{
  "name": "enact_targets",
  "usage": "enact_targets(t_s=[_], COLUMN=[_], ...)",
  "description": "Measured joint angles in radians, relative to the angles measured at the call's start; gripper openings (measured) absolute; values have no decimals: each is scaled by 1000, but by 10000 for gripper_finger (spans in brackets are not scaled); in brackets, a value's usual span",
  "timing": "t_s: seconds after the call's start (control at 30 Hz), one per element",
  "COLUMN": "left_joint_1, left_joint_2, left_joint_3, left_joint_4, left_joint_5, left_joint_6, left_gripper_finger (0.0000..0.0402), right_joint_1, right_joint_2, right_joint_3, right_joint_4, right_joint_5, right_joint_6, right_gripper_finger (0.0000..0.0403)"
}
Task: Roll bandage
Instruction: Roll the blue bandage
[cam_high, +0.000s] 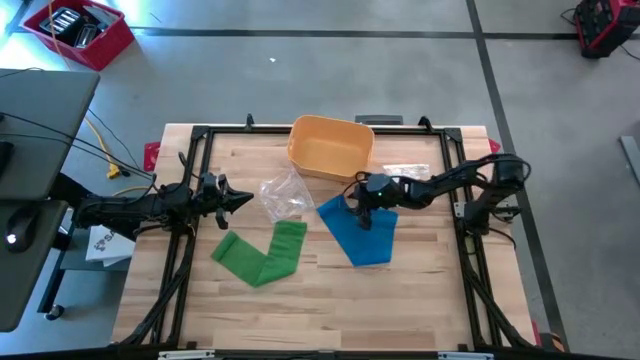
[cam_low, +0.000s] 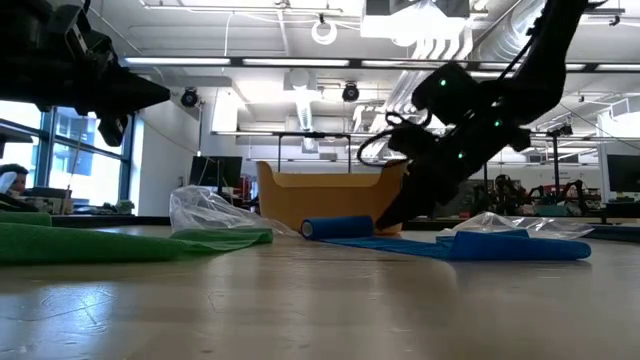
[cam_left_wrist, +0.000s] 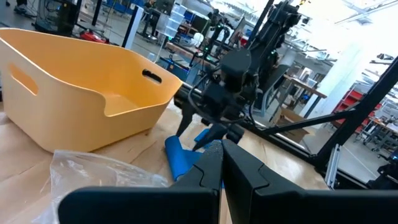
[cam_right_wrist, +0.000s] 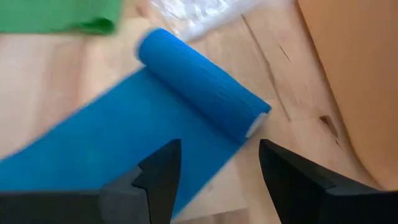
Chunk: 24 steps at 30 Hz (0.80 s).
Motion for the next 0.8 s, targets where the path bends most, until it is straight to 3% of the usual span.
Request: enact_targets(t_s=[0.3, 0.53, 0.8], left_joint_1=[0, 0, 0], left_joint_2=[0, 0, 0], left_joint_3=[0, 0, 0], left_joint_4=[0, 0, 1], left_joint_5=[0, -1, -1], left_joint_6=[0, 0, 0], left_gripper_finger=[3, 3, 3], right_joint_1=[-7, 2, 87], right_joint_2=[83, 83, 83], right_joint_3=[37, 42, 42], right_joint_4=[75, 79, 87], right_joint_5=[-29, -211, -187], right_joint_6=[-24, -5, -13], right_gripper_finger=[209, 209, 209])
